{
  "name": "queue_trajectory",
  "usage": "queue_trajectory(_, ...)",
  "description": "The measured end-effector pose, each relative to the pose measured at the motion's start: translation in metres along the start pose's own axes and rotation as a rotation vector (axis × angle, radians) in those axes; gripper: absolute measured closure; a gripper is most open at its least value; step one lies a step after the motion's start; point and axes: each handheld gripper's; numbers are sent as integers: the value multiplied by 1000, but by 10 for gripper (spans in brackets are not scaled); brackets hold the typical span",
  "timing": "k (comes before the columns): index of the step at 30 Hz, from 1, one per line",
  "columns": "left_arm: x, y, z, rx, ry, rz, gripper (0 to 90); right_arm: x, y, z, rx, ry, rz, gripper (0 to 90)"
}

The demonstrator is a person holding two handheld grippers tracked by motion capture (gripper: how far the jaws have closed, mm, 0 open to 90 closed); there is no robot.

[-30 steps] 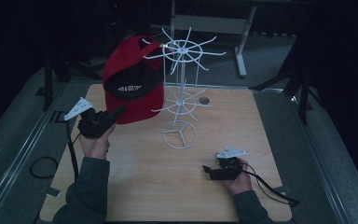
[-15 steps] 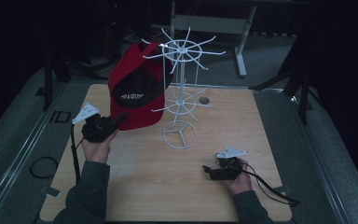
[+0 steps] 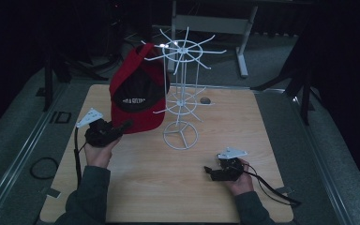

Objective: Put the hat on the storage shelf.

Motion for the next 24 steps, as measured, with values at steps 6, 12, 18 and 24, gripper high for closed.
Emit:
queue_trajectory(6, -2, -1, 1, 1, 16, -8, 487, 0, 0, 0, 0, 0, 0, 217)
queue_trajectory(12, -6, -1, 2, 10, 54, -69, 300, 0, 0, 0, 0, -1, 1, 217)
queue_trajectory(18, -7, 3, 5, 39, 63, -97, 221, 0, 0, 0, 5, -3, 3, 217)
queue_trajectory(24, -5, 8, 9, 52, 65, -106, 212, 0, 0, 0, -1, -1, 1, 217)
Point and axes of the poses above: each handheld gripper's, and its own axes: x roughly backward along the jaws, z roughly out of its underside, y roughly to its left, and after that the axes turned 8 degrees about y, right-handed
